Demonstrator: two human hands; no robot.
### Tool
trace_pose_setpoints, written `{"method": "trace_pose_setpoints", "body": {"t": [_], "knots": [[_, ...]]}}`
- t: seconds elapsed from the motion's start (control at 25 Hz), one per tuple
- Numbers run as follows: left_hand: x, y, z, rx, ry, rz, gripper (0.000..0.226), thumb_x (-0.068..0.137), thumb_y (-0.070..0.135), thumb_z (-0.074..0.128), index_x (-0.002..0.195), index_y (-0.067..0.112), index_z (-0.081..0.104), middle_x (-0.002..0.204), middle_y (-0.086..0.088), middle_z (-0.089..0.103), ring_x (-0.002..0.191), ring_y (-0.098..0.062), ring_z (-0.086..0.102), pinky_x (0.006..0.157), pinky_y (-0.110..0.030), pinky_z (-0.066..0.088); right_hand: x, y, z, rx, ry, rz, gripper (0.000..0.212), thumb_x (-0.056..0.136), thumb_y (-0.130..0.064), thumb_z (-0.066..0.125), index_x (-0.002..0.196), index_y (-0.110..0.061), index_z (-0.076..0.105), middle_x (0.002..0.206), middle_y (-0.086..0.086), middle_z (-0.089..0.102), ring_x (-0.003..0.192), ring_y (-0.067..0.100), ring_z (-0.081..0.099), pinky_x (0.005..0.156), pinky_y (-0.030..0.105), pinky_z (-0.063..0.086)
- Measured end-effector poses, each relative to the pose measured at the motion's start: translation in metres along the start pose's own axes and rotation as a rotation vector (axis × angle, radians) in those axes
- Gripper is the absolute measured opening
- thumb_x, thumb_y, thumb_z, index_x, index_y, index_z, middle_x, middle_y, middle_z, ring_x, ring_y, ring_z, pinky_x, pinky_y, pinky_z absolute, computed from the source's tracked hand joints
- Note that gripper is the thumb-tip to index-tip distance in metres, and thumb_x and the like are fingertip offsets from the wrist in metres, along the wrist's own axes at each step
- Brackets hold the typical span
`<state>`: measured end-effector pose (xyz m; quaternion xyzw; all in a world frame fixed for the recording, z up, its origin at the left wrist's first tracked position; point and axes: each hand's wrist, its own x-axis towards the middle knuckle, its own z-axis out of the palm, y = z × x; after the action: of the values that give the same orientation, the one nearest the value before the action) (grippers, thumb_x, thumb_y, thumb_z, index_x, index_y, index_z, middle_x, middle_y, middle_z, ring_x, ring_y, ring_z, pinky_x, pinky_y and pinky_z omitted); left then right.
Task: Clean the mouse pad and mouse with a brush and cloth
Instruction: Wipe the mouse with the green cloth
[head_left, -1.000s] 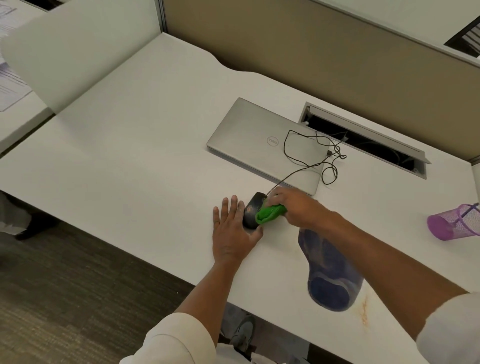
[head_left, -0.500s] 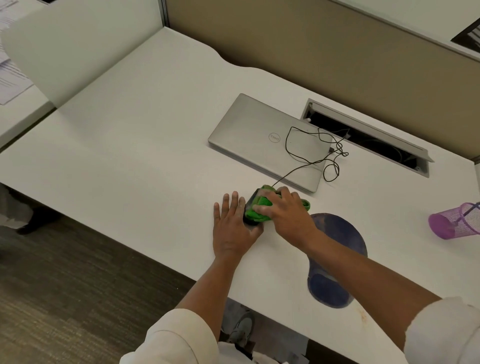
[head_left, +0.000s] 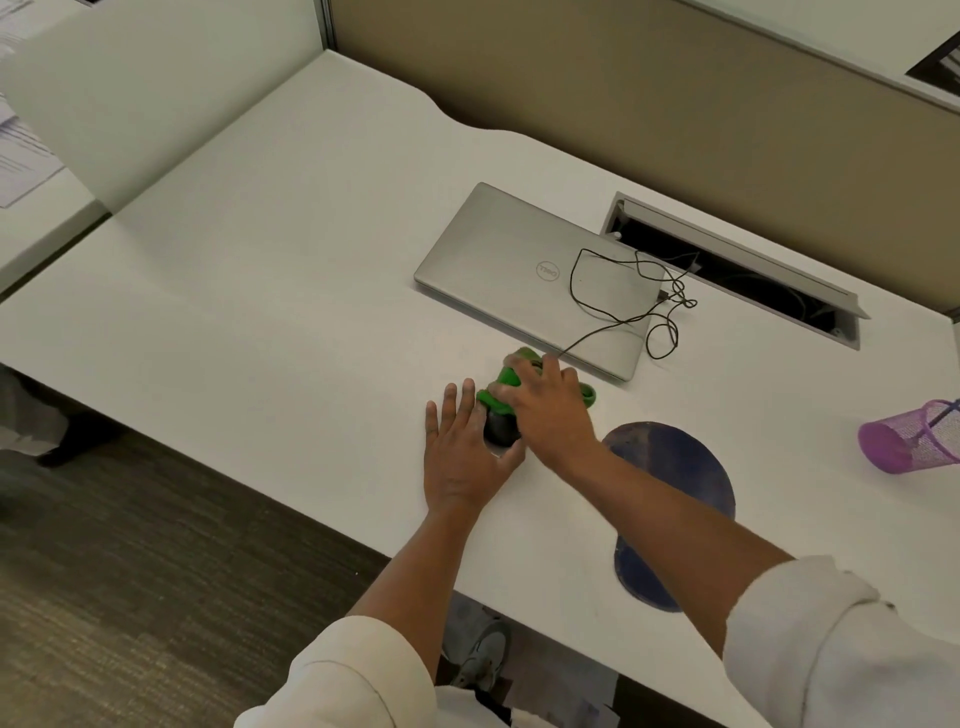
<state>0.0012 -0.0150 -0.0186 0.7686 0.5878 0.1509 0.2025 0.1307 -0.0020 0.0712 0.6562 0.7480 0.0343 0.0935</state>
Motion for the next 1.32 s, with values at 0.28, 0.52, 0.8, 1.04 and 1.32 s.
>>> {"method": "trace_pose_setpoints", "body": {"t": [0.28,0.52,0.8,1.04,1.32], "knots": [[0.000,-0.002,0.001,0.013,0.002,0.014,0.092,0.087,0.073,0.042,0.158,0.014,0.034,0.169,-0.005,0.023,0.159,-0.022,0.006,0.128,-0.044,-0.002,-0.038,0.037,0.004,-0.091,0.102,-0.342,0.050,0.082,-0.007,0.063,0.127,-0.030,0.063,0.139,0.008,0.053,0.113,0.040,0.053,0.081,0.053,0.049],[0.000,-0.002,0.003,0.017,0.024,0.008,0.093,0.087,0.076,0.038,0.157,0.015,0.035,0.169,-0.004,0.024,0.158,-0.022,0.008,0.129,-0.043,-0.001,-0.017,0.065,-0.004,-0.017,0.004,0.018,0.057,0.085,-0.005,0.051,0.131,-0.037,0.059,0.146,0.001,0.040,0.114,0.032,0.041,0.087,0.047,0.042],[0.000,0.000,0.001,0.017,-0.015,-0.007,0.092,0.090,0.074,0.041,0.160,0.016,0.030,0.170,-0.002,0.019,0.159,-0.019,0.001,0.129,-0.044,-0.003,-0.022,0.001,0.005,0.206,0.042,0.055,0.045,0.089,-0.013,0.055,0.126,-0.035,0.064,0.140,0.001,0.047,0.109,0.032,0.044,0.084,0.045,0.041],[-0.001,0.000,-0.004,0.008,-0.018,0.004,0.093,0.087,0.074,0.038,0.160,0.016,0.030,0.170,-0.002,0.017,0.159,-0.020,0.001,0.128,-0.042,-0.005,-0.028,0.049,0.001,0.227,0.108,0.108,0.053,0.077,0.001,0.057,0.115,-0.034,0.070,0.134,-0.002,0.052,0.102,0.028,0.044,0.079,0.044,0.044],[-0.001,0.000,-0.002,0.017,-0.032,-0.013,0.092,0.088,0.076,0.035,0.160,0.018,0.030,0.171,0.000,0.014,0.158,-0.018,-0.002,0.128,-0.042,-0.006,0.024,0.030,0.005,0.054,-0.023,0.155,0.038,0.094,-0.012,0.050,0.124,-0.030,0.064,0.142,0.003,0.042,0.116,0.036,0.041,0.088,0.046,0.040]]}}
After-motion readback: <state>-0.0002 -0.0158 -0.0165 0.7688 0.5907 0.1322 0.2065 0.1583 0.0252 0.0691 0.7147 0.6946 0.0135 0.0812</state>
